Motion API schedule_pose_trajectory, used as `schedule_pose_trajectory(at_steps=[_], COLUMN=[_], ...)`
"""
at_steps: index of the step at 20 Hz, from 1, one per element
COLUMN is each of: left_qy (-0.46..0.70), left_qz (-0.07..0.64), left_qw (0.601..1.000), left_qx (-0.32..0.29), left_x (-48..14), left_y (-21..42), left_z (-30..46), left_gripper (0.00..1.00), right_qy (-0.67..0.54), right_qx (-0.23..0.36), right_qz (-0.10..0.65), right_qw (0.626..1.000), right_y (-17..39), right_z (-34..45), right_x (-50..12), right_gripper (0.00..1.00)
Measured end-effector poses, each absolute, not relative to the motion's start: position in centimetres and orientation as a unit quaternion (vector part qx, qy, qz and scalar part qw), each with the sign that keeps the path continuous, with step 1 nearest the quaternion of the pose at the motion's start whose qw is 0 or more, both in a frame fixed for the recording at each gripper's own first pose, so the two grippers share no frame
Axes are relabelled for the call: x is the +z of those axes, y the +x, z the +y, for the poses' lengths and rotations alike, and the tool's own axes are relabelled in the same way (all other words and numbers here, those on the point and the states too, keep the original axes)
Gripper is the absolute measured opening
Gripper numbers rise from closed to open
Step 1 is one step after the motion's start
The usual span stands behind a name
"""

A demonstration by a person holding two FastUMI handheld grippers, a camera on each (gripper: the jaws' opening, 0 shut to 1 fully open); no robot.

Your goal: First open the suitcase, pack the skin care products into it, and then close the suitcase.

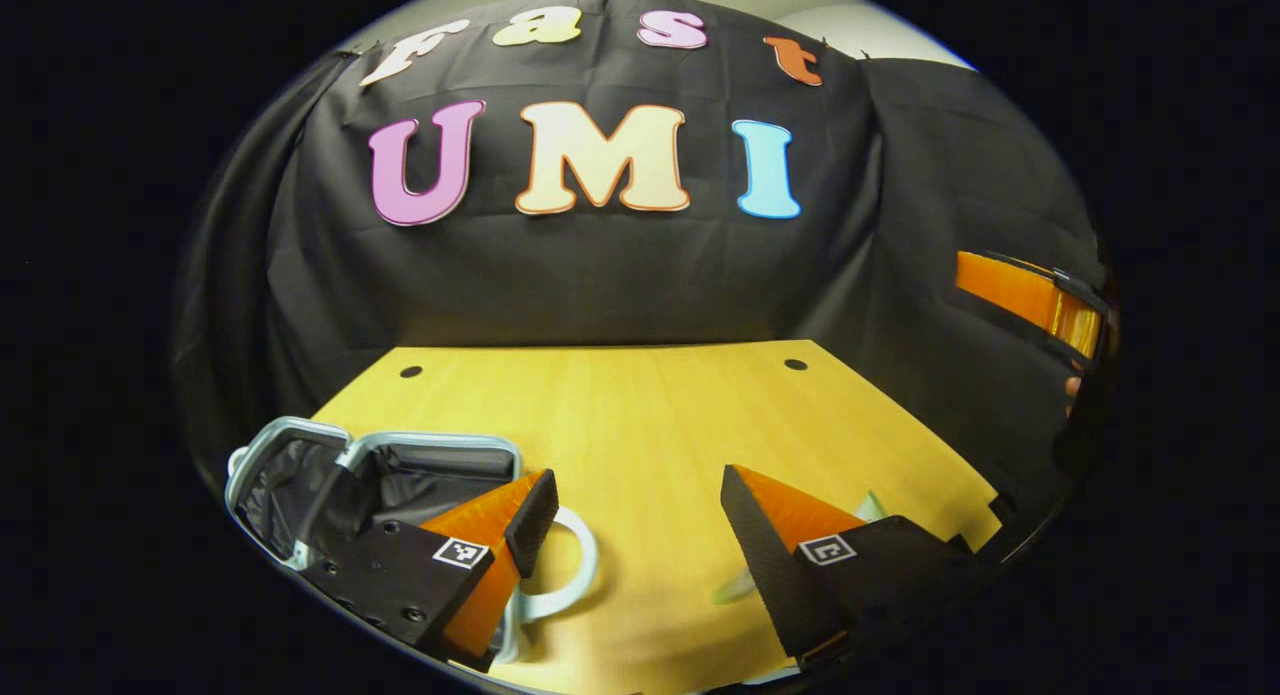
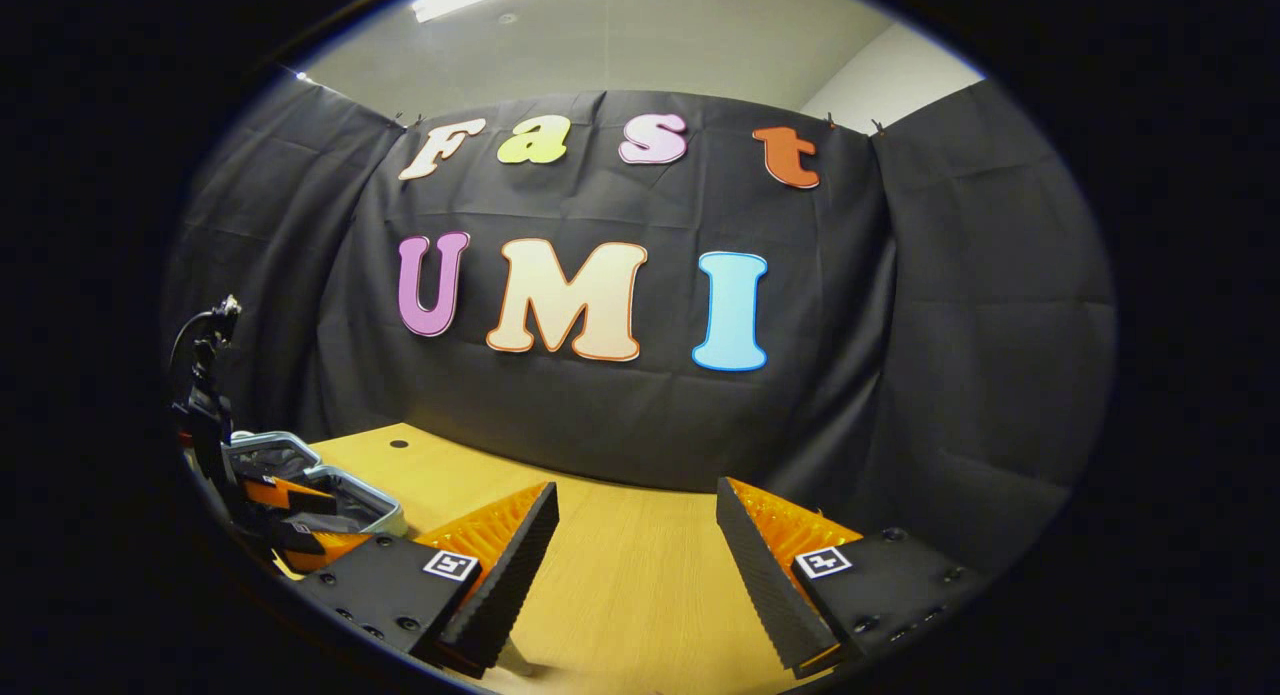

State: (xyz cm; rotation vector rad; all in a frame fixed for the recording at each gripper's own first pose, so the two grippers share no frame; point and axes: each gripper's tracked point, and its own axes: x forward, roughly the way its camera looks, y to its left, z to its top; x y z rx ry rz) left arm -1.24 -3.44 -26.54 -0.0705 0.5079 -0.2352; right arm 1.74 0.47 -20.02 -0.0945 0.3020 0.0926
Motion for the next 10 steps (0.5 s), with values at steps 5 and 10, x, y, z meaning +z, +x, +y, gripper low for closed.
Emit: schedule_pose_trajectory(at_steps=[5,10], left_qy=[-0.04,-0.048], left_qz=[0.274,0.316], left_qw=[0.948,0.932], left_qx=[-0.156,-0.173], left_x=[-29.9,-35.1], left_y=[-3.3,-5.0], left_z=[-7.2,-9.2], left_gripper=[0.95,0.88], right_qy=[-0.055,-0.067], right_qx=[0.053,0.068], right_qz=[0.162,0.171], right_qw=[0.984,0.981], right_y=[0.4,-0.9], right_z=[0.2,1.1], right_x=[-21.1,-22.1], right_gripper=[0.99,0.99])
